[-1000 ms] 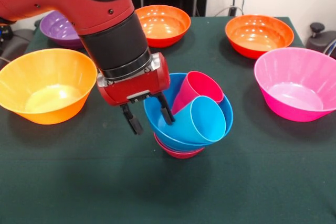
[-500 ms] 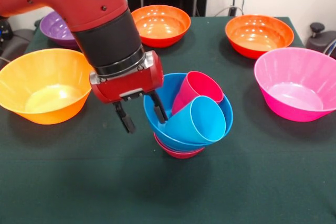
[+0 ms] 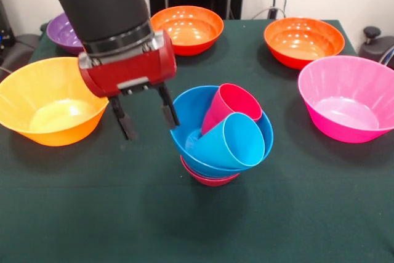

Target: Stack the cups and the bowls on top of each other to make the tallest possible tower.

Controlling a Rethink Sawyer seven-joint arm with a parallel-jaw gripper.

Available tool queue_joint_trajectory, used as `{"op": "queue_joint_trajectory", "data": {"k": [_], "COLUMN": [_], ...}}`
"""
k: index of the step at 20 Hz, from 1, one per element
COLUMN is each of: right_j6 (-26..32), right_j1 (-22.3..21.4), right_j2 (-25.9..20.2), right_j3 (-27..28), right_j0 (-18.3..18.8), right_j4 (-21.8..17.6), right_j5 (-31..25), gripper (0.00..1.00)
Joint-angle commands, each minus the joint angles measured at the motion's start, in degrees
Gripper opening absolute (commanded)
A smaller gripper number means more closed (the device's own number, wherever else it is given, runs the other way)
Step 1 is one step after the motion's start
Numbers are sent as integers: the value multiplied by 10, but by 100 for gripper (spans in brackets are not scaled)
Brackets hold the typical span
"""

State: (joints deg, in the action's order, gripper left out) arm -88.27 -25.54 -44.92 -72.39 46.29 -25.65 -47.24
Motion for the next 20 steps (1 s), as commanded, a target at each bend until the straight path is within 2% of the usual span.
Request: {"op": "queue_joint_trajectory", "data": {"k": [1,5,10,20], "right_j6": [74,78,83,69], "right_j1": [-28,-44,-20,-4], "right_j2": [21,22,25,26], "right_j3": [-19,-31,-1,-22], "right_j0": [6,13,1,0], "right_j4": [1,6,3,-4], "right_j5": [-75,-82,-82,-38], "gripper": [100,100,100,100]}}
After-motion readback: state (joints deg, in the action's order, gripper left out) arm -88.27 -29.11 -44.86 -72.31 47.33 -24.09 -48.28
